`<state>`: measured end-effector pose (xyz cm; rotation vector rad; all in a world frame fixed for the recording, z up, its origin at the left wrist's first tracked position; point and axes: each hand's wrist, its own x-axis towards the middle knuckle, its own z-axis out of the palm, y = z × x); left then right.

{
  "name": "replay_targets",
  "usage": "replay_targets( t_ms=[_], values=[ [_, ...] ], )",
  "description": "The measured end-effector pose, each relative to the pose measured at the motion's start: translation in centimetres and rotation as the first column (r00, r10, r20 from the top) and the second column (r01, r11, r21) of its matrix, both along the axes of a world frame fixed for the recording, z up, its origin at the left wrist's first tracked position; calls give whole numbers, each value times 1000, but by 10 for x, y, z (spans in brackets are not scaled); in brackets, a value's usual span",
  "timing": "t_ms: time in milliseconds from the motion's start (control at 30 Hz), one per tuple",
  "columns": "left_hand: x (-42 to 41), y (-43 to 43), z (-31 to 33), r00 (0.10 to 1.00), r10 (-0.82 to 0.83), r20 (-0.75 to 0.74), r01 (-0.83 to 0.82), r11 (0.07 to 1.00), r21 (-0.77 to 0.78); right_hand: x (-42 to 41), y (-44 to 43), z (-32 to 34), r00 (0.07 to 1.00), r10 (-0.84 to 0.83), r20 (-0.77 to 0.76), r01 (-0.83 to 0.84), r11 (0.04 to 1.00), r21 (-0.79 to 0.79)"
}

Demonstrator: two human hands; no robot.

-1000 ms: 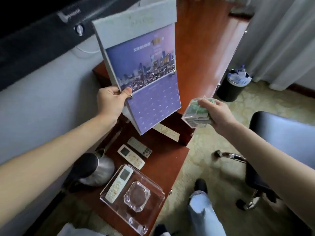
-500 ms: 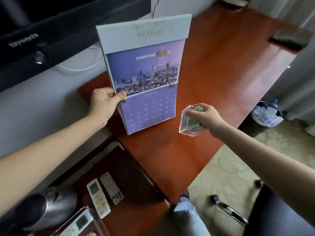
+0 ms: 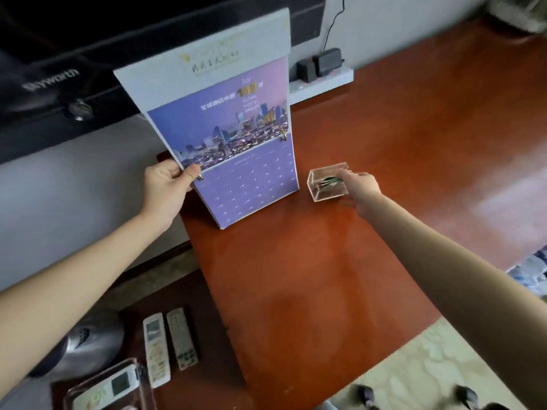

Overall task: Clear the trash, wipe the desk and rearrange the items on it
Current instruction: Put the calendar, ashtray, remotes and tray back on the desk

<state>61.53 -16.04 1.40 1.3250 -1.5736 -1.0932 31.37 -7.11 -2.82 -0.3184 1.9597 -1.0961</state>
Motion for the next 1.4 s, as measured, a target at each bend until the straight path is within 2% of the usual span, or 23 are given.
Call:
replay_targets(
  t_ms=[67, 133, 200, 300, 433, 667, 900, 1067, 1200, 1233, 1300, 1400],
  values=[
    [3, -3, 0, 998, -50, 40, 51, 998, -22, -1, 0, -2, 998, 49, 32, -49, 999, 6],
    [3, -2, -1, 991, -121, 58, 122, 992, -14, -2, 5, -4, 969, 178, -169, -168, 983, 68],
    [2, 2, -5, 984, -177, 27, 176, 984, 32, 0, 12, -5, 844, 329, -423, -307, 944, 121],
    [1, 4, -21, 980, -186, 75, 179, 979, 94, 4, 13, -13, 711, 437, -551, -471, 878, 88],
    [-5, 3, -36, 972, -166, 164, 146, 981, 128, -11, -3, -34, 650, 475, -594, -557, 829, 54],
    [-8, -7, -39, 971, -65, 231, 36, 991, 127, -49, -71, -42, 654, 442, -614, -576, 817, -25],
    [-12, 0, -43, 977, 2, 215, -28, 993, 115, -62, -123, -43, 617, 526, -586, -665, 747, -29],
    [-13, 3, -42, 979, 17, 201, -39, 993, 108, -69, -127, -43, 572, 571, -590, -710, 704, -7],
    [-11, 11, -41, 970, -61, 235, 15, 981, 192, -66, -112, -39, 570, 498, -653, -669, 743, -18],
    [-8, 14, -41, 961, -110, 254, 51, 972, 229, -63, -104, -38, 570, 472, -672, -657, 753, -28],
    [3, 21, -46, 897, -199, 396, 88, 955, 282, -54, -81, -34, 554, 457, -696, -663, 747, -37],
    [24, 31, -53, 763, -226, 606, 109, 969, 223, -35, -43, -27, 467, 450, -761, -707, 707, -16]
  ],
)
